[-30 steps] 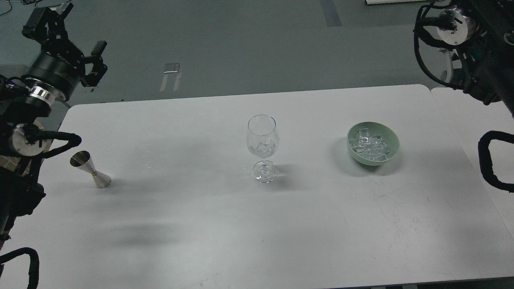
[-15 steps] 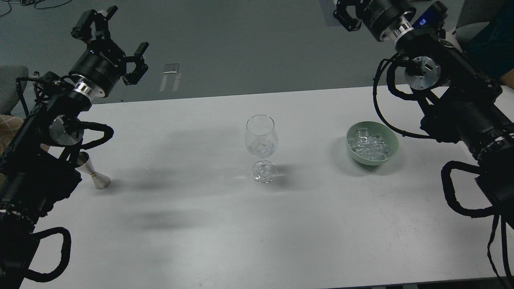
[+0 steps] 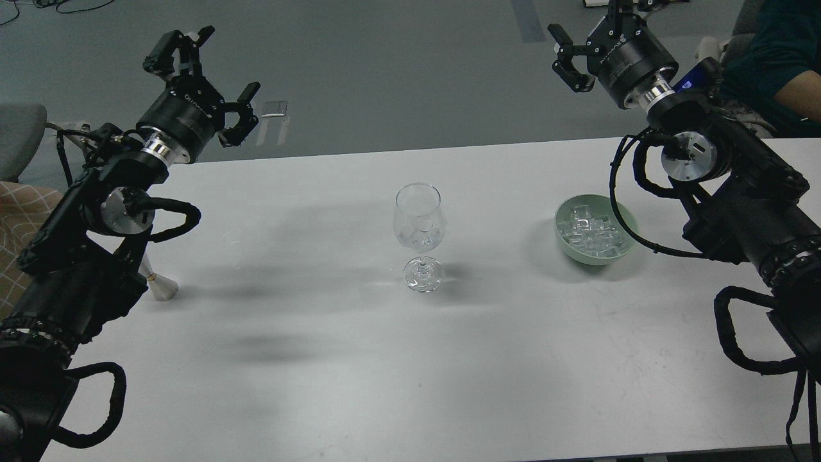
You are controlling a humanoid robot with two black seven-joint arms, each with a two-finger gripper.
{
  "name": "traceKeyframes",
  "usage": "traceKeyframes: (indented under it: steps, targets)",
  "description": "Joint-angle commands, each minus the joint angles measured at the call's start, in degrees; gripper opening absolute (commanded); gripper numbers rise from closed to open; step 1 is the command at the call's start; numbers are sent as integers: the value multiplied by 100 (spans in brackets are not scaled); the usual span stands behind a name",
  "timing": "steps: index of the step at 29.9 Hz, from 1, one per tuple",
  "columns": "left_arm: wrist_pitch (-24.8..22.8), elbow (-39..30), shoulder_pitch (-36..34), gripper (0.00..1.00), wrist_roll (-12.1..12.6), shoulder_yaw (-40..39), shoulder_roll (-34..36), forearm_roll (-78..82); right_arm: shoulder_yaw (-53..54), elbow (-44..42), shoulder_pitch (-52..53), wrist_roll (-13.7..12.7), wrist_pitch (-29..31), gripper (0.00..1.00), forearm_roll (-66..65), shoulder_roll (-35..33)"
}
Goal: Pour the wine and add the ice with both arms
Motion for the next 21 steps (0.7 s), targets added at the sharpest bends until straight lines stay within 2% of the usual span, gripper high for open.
traceKeyframes:
  steps: [1,9,15,21]
  targets:
    - [1,162,-153,98,-9,13,-164,144,-22,38,-10,-20,-2,100,6,-306]
    - [1,260,-162,98,-18,13,-103,391,-189,-6,122,-82,-121,100,-37,-387]
    - [1,260,-162,98,-18,13,2,391,-1102,12,368,-99,-69,100,-90,-413]
    - [1,260,-153,98,-35,13,37,374,-1121,29,394,-38,-78,100,-73,-413]
